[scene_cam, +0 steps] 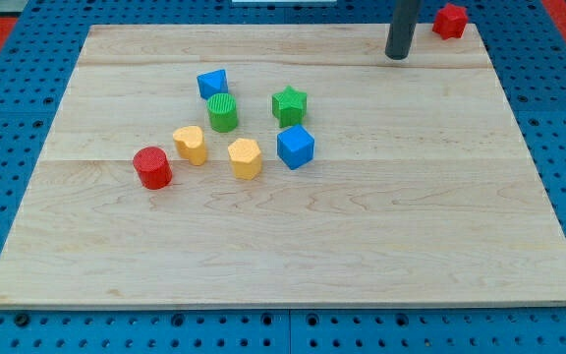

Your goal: Move green star slightly down a bit

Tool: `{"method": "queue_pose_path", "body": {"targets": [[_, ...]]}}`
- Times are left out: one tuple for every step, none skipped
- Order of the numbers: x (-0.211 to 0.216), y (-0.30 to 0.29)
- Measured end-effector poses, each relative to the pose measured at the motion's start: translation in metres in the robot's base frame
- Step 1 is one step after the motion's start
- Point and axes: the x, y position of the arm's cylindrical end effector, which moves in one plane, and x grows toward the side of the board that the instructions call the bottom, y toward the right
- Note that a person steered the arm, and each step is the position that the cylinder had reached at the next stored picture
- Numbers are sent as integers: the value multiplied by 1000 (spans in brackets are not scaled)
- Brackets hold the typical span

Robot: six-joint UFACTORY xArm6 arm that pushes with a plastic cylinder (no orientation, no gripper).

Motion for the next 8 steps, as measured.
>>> {"method": "queue_pose_path", "body": {"targets": [[0,0],[1,14],[8,31],[22,25],[36,-7],[52,-48],[75,-103],[97,-165]]}}
